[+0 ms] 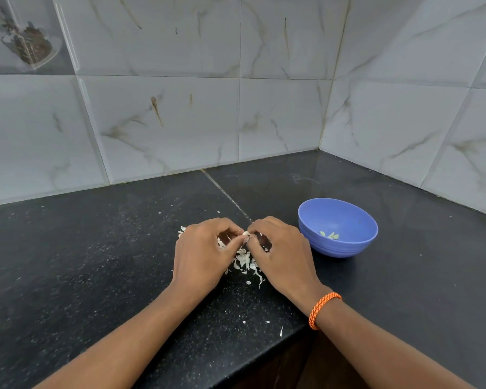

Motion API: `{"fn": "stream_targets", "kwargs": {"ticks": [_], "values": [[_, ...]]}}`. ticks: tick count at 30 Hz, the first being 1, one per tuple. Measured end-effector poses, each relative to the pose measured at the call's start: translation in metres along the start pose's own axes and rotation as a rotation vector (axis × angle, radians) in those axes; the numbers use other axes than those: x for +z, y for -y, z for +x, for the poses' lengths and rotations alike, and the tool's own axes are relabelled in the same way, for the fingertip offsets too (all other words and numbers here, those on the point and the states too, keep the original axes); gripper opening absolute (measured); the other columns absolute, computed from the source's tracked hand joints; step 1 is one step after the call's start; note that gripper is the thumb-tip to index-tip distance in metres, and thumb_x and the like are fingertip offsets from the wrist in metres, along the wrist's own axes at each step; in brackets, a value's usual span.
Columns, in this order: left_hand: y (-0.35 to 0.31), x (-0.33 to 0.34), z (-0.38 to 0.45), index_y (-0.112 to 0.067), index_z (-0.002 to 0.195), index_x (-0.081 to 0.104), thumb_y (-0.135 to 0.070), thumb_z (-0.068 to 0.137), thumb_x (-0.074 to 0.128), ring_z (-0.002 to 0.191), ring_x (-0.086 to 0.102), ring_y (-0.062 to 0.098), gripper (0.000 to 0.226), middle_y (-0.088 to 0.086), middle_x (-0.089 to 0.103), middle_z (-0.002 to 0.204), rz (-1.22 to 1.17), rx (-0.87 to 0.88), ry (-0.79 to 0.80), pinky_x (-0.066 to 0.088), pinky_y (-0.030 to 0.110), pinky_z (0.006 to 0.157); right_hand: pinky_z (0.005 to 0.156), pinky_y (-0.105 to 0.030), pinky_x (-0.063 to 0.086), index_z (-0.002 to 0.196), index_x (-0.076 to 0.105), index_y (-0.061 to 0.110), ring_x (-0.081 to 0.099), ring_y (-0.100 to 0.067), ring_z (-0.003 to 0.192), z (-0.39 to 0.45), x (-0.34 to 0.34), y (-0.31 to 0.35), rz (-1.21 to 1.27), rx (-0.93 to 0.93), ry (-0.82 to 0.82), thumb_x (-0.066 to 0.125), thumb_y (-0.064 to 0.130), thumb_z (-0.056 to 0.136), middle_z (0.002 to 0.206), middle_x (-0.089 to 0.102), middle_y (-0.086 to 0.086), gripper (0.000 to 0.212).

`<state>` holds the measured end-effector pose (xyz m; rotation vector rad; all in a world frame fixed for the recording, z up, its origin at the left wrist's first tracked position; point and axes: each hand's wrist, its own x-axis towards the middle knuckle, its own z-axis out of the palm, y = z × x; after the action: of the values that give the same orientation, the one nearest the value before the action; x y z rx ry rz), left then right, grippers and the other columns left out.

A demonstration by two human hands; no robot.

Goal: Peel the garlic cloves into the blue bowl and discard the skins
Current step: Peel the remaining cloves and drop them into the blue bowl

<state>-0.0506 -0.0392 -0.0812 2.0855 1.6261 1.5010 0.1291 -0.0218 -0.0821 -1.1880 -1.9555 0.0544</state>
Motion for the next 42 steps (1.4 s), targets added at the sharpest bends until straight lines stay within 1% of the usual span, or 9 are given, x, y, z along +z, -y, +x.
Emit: {"fn": "stream_targets", "kwargs": {"ticks": [8,14,18,22,25,29,35,38,42], "values": [[-0.002,-0.003,0.001,-0.034,0.093,0.085,-0.031,0.088,0.089,0.081,0.073,-0.004,0.007,-0.026,0.078,0.087,-0.054,0.055,0.017,0.062,0.033,0.072,0.066,-0.045,0.053,0.089,0.069,0.031,0.063,-0.012,0.078,0.005,-0.003,-0.004,0.155,0.024,0.021,0.054,0.045,0.093,0.083,0.067,0.012,0.021],[-0.003,-0.005,0.000,-0.037,0.095,0.084,-0.036,0.091,0.086,0.080,0.071,-0.003,0.004,-0.026,0.077,0.088,0.047,0.086,-0.006,0.060,0.034,0.069,0.066,-0.041,0.054,0.088,0.073,0.031,0.065,-0.009,0.080,0.005,-0.004,-0.001,0.134,0.028,0.021,0.055,0.049,0.093,0.085,0.069,0.014,0.026],[-0.002,-0.004,0.001,-0.034,0.095,0.084,-0.033,0.090,0.087,0.081,0.072,-0.002,0.005,-0.023,0.078,0.089,0.028,0.107,0.009,0.061,0.034,0.071,0.062,-0.036,0.052,0.076,0.071,0.028,0.065,-0.011,0.071,0.007,-0.001,-0.004,0.283,0.067,0.038,0.070,0.034,0.089,0.075,0.068,0.012,0.014],[-0.004,-0.003,0.001,-0.029,0.097,0.084,-0.026,0.093,0.084,0.084,0.073,0.001,0.004,-0.022,0.078,0.090,-0.084,0.104,0.058,0.061,0.034,0.072,0.055,-0.035,0.043,0.061,0.064,0.021,0.052,-0.008,0.056,0.008,0.002,-0.002,0.466,0.146,-0.001,0.076,0.014,0.081,0.058,0.061,0.006,0.025],[-0.005,-0.001,0.002,-0.025,0.095,0.084,-0.019,0.095,0.083,0.084,0.076,0.010,0.005,-0.017,0.079,0.088,-0.180,0.062,0.072,0.061,0.040,0.074,0.055,-0.032,0.041,0.057,0.063,0.021,0.051,-0.006,0.056,0.008,0.004,0.001,0.558,0.178,-0.016,0.075,0.016,0.079,0.055,0.060,0.007,0.025],[-0.010,-0.002,0.001,-0.023,0.092,0.084,-0.014,0.096,0.081,0.083,0.076,0.017,0.010,-0.010,0.079,0.086,-0.294,-0.021,0.100,0.062,0.041,0.075,0.055,-0.043,0.046,0.063,0.071,0.013,0.055,-0.012,0.058,0.007,0.004,0.003,0.643,0.186,-0.024,0.074,0.020,0.079,0.059,0.065,-0.003,0.018],[-0.013,-0.002,0.001,-0.019,0.082,0.084,-0.008,0.098,0.075,0.077,0.071,0.027,0.022,0.003,0.074,0.076,-0.383,-0.082,0.158,0.058,0.049,0.073,0.063,-0.054,0.058,0.069,0.076,0.012,0.071,-0.028,0.064,0.005,0.006,0.006,0.678,0.190,-0.027,0.076,0.019,0.083,0.065,0.073,-0.003,0.016],[-0.015,-0.002,0.000,-0.016,0.083,0.086,-0.004,0.098,0.073,0.080,0.073,0.031,0.023,0.006,0.077,0.078,-0.483,-0.152,0.152,0.062,0.046,0.076,0.066,-0.053,0.062,0.070,0.075,0.008,0.075,-0.026,0.066,0.005,0.006,0.006,0.677,0.180,-0.015,0.076,0.015,0.086,0.068,0.075,-0.003,0.018],[-0.020,-0.002,-0.003,-0.011,0.089,0.087,-0.001,0.100,0.071,0.079,0.076,0.026,0.021,0.010,0.081,0.085,-0.659,-0.252,0.137,0.063,0.031,0.077,0.057,-0.047,0.055,0.066,0.067,0.009,0.068,-0.024,0.059,0.005,0.008,0.006,0.560,0.084,-0.062,0.076,0.016,0.088,0.064,0.069,-0.002,0.025]]}}
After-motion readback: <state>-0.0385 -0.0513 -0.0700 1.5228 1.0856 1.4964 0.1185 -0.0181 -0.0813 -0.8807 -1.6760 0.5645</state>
